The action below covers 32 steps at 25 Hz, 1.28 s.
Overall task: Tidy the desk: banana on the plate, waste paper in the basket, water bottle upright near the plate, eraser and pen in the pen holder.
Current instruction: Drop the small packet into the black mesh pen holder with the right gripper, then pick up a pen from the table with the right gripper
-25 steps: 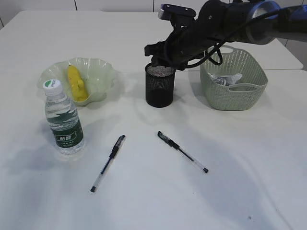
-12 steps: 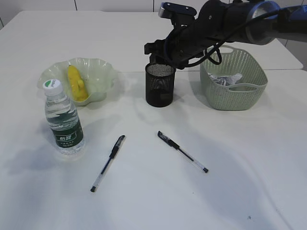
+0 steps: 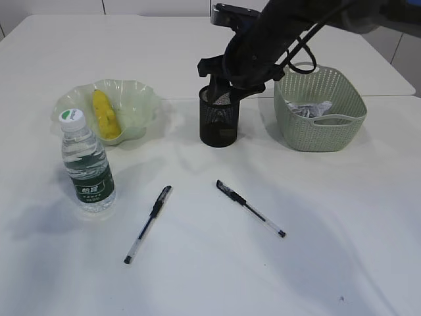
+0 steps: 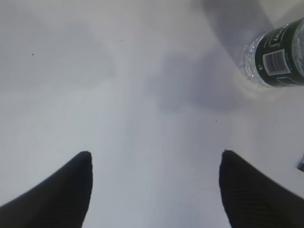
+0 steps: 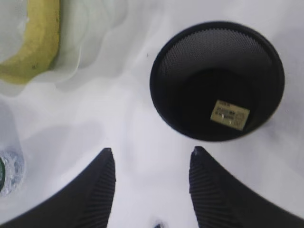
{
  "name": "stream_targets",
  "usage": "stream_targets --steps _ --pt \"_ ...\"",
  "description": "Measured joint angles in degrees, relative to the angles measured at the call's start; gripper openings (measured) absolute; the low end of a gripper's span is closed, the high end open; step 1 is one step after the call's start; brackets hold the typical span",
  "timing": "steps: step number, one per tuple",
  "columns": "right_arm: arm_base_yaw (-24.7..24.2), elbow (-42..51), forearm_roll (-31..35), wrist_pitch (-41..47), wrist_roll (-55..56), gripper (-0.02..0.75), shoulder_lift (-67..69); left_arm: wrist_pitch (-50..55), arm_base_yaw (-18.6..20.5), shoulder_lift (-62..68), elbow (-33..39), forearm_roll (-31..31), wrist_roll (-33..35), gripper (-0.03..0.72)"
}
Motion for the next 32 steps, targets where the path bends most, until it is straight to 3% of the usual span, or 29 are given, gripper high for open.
stream_targets --steps 6,13,18,28,32 --pt "0.0 -2.65 -8.9 11.22 6.61 0.376 -3.0 0.3 0.0 0.0 0.0 0.0 0.0 0.591" --pt "0.0 -3.18 -15.49 17.02 8.61 0.373 -10.65 0.54 0.0 0.0 0.0 0.0 0.0 0.591" --pt "0.0 -1.64 -16.74 17.63 8.65 0.354 -13.62 2.72 0.0 0.0 0.0 0.1 0.0 0.591" --pt "0.33 21.88 -16.74 17.63 5.98 0.351 -21.18 4.47 0.0 0.0 0.0 0.1 -0.09 0.591" --pt "3.57 29.74 -17.9 17.51 2.8 0.351 -21.72 5.78 0.0 0.0 0.0 0.1 -0.09 0.591"
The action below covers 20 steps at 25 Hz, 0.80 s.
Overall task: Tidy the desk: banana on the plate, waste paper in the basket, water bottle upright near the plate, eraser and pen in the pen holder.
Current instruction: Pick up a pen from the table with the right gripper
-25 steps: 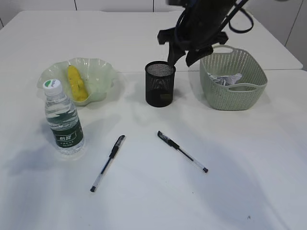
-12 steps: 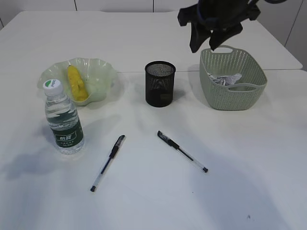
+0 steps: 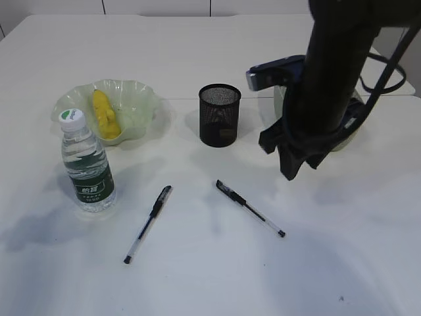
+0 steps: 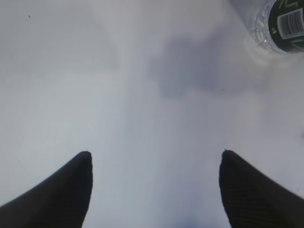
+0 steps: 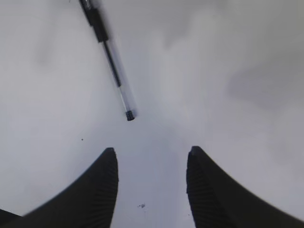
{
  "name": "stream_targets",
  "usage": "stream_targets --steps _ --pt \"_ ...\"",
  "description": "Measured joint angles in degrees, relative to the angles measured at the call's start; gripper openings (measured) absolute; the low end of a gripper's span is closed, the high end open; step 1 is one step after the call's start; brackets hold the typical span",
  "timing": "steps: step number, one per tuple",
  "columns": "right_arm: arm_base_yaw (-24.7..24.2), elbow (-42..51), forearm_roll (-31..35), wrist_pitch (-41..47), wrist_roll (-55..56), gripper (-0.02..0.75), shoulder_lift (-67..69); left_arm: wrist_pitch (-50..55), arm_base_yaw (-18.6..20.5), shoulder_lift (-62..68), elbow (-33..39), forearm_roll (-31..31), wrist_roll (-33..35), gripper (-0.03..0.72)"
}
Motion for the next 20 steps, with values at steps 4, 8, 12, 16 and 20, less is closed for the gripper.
stream_targets --steps 4,8,12,16,20 --pt "5.9 1.07 -2.93 -2.74 -1.86 0.351 1.26 1.82 0.0 0.0 0.0 0.0 0.21 0.591" --pt "9.92 1.07 -4.74 -6.74 -2.03 0.351 4.37 3.63 0.0 0.0 0.0 0.0 0.93 0.591" --pt "10.25 0.85 -5.32 -8.35 -2.07 0.351 6.99 4.52 0.0 0.0 0.0 0.0 1.25 0.591" --pt "10.25 -0.69 -5.67 -9.59 -2.78 0.347 8.92 4.65 0.0 -0.05 0.0 0.0 2.93 0.591" --pt "10.25 -4.3 -5.56 -9.96 -2.9 0.346 11.33 4.32 0.0 -0.05 0.0 -0.35 6.17 0.584"
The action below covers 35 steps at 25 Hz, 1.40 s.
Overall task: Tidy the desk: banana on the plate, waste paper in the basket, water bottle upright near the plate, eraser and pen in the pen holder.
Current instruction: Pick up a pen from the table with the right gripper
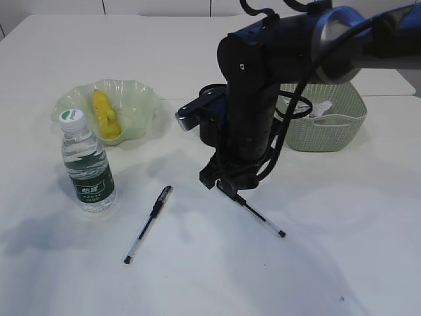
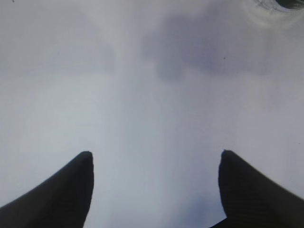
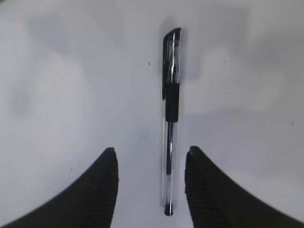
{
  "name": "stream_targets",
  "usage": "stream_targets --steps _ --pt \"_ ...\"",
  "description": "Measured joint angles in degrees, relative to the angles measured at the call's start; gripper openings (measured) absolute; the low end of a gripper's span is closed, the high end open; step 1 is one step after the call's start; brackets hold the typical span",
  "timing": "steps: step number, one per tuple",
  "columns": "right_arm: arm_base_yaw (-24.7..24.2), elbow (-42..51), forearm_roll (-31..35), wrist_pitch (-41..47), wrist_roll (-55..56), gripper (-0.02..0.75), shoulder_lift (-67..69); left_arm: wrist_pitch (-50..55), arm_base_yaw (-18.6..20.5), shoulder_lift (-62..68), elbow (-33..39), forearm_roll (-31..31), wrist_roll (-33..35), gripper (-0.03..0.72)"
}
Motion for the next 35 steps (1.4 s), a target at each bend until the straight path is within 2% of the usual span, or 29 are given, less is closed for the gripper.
stream_targets --steps 8,18,24,28,35 --pt "0.0 -4.77 2.29 -0.13 -0.21 0.343 4.8 -0.45 0.0 -1.22 0.0 -0.69 2.22 0.505" --pt "-0.35 -4.93 2.54 -0.54 -1.01 0.342 6.13 0.38 0.0 -16.23 0.0 -0.68 2.22 0.5" --pt "-2.72 -5.03 3.42 -1.81 -2.64 0.341 6.13 0.88 0.0 -16.57 0.0 -0.68 2.22 0.503" --pt "-5.24 -5.03 7.13 -1.83 -5.81 0.341 6.13 0.97 0.0 -15.46 0.0 -1.54 2.22 0.508" --pt "-5.91 -5.03 7.92 -1.93 -7.03 0.341 7.2 0.34 0.0 -15.47 0.0 -2.22 2.22 0.51"
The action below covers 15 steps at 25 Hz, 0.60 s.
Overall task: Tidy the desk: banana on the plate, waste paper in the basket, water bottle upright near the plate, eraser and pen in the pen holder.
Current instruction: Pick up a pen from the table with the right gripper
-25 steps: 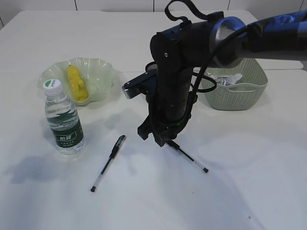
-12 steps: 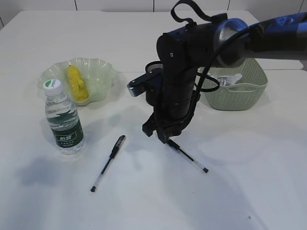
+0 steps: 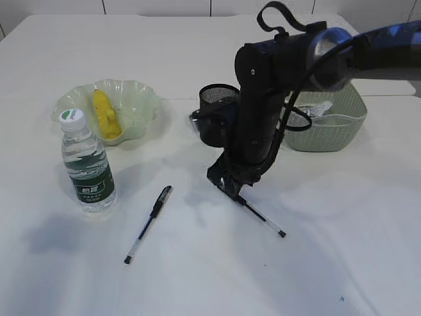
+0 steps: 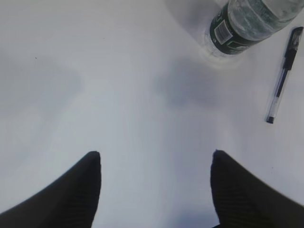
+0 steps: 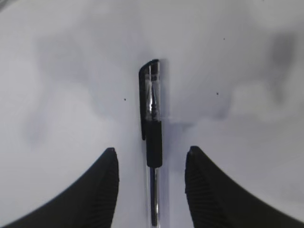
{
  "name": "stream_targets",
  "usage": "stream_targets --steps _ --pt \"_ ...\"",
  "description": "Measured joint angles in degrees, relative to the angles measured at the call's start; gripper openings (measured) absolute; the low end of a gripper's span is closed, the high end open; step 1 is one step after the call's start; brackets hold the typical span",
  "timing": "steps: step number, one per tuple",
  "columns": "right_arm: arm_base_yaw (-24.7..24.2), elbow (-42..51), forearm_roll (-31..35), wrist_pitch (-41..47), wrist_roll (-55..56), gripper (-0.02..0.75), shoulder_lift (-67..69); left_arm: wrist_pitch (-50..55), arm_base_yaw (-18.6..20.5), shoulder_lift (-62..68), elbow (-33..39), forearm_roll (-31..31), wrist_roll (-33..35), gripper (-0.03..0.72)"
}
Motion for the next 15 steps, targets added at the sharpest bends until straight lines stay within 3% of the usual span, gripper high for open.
stream_targets --steps 15 --pt "0.0 -0.11 1.46 -0.12 0.0 0.34 4.43 -0.6 0.0 0.0 0.0 -0.13 0.0 0.509"
